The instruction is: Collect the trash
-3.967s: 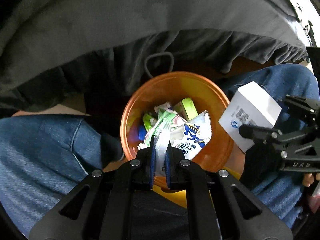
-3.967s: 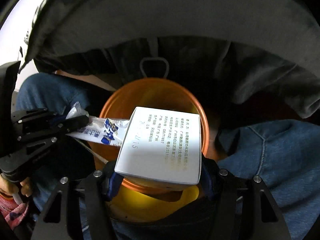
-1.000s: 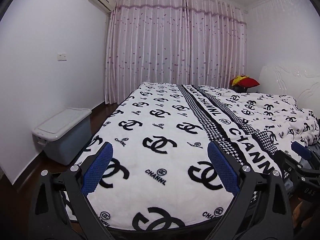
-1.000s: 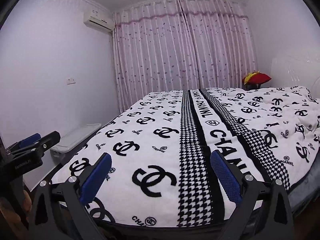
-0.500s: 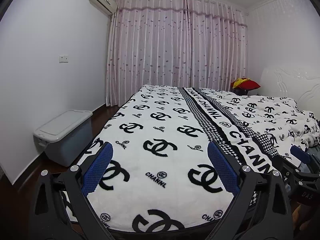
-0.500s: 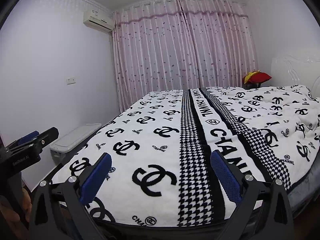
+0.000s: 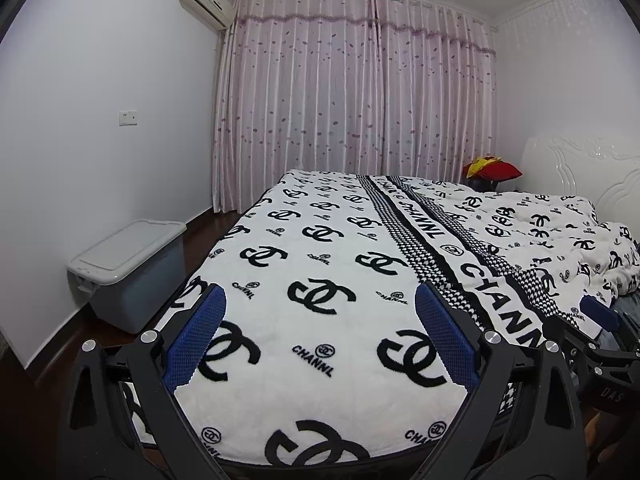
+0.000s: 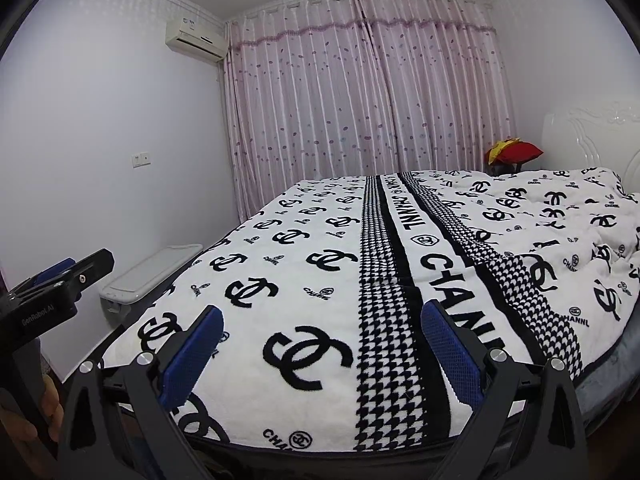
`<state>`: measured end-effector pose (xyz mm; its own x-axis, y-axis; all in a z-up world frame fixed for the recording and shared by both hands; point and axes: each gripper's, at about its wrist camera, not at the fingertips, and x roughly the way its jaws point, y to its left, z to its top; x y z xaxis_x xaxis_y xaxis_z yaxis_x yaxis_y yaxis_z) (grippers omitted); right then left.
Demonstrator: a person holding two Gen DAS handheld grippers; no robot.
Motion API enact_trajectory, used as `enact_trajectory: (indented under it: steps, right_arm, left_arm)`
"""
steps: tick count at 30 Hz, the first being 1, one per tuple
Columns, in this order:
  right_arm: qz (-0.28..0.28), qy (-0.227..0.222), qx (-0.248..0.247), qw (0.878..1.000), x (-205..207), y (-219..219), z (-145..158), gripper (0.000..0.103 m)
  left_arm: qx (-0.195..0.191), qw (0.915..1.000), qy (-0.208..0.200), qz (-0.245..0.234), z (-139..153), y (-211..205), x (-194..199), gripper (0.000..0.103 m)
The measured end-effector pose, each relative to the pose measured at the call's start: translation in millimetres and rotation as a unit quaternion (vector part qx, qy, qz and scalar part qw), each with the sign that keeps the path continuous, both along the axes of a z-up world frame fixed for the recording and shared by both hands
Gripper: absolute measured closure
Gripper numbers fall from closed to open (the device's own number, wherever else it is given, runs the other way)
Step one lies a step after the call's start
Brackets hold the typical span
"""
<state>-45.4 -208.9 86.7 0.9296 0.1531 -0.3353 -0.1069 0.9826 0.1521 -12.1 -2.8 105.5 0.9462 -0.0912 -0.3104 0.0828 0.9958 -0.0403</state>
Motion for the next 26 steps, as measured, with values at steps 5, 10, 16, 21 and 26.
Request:
enact_trajectory:
  steps: [5,10,16,21,26]
  right_arm:
    - [0.0,0.004,0.001,1.0,1.0,0.3,-1.9,0.005]
    - [0.0,0.006,0.0,1.0,1.3,1.5,-3.0,0.005]
    - [-0.001,0.009,0.001,1.0,2.8,1.2,-4.3,0.005]
    - [-0.002,0.01,0.001,1.0,3.3,1.5,-4.7,0.005]
    - [-0.003,0.01,0.002,1.0,3.2,1.8,-4.5,0.005]
  left_arm:
    - [0.002,1.0,0.0,0.0,0.2,-0.4,-0.4,0.01]
    - [0.001,1.0,-0.001,0.0,0.5,-0.4,-0.8,0.01]
    - [0.002,1.0,0.0,-0.001,-1.1,-0.4,-0.3,0.01]
    - [0.001,1.0,0.003,-0.003,-2.2,-0.5,0.2,0.01]
    - [0.0,1.0,0.003,-0.002,-1.5,-0.3,1.0,0.01]
